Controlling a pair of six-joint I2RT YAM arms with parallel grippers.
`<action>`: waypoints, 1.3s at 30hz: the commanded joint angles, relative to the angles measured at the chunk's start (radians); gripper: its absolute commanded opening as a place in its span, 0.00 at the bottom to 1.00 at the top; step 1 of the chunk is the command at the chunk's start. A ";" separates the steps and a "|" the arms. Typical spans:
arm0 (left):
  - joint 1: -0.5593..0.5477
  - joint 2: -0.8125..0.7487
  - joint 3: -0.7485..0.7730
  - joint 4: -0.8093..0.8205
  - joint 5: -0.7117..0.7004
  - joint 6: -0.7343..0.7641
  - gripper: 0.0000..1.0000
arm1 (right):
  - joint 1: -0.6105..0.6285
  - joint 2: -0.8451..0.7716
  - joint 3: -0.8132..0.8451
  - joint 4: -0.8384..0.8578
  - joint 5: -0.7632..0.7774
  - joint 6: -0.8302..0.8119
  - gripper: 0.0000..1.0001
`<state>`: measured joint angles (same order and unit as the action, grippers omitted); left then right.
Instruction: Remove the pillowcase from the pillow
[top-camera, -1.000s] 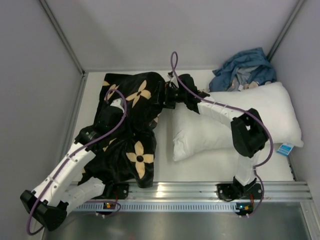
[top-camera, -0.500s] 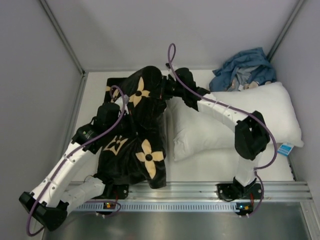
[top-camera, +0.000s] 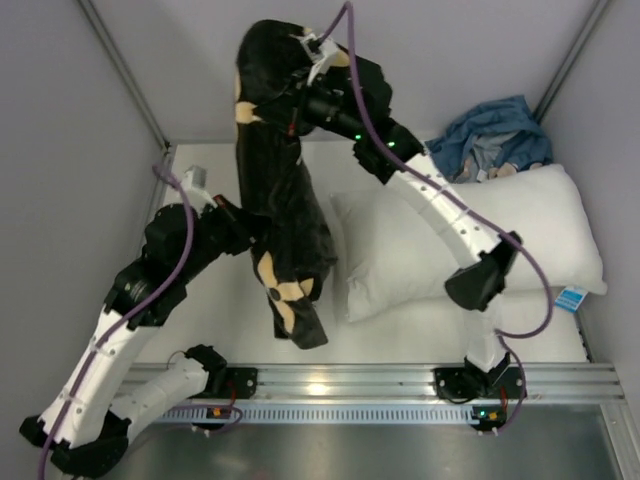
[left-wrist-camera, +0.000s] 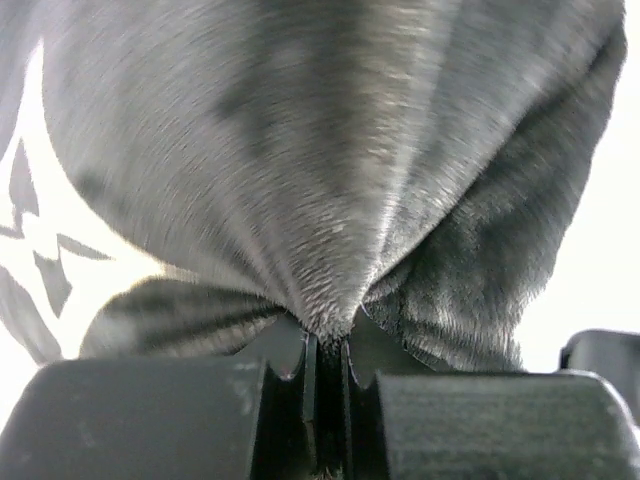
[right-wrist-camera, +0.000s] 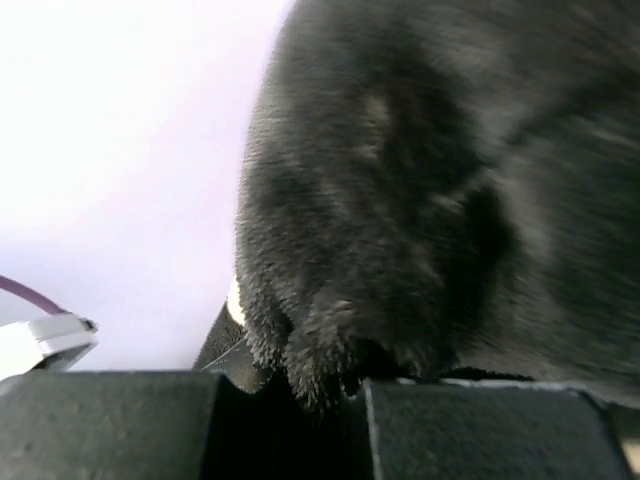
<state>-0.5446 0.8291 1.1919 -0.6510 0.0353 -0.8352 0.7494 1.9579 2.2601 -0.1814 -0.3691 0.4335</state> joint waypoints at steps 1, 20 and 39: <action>-0.005 -0.125 -0.135 -0.272 -0.348 -0.211 0.00 | 0.056 0.277 0.310 0.036 -0.085 -0.018 0.00; -0.006 -0.147 -0.386 0.040 -0.114 -0.199 0.00 | 0.220 -0.108 -0.260 0.194 0.214 -0.229 0.00; -0.100 -0.528 -0.220 -0.188 -0.219 -0.358 0.99 | 0.441 -0.060 -0.092 0.011 0.501 -0.467 0.00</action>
<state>-0.6472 0.4480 0.9009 -0.5758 0.0219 -1.0817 1.1259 1.7748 2.0472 -0.2615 0.1452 0.0074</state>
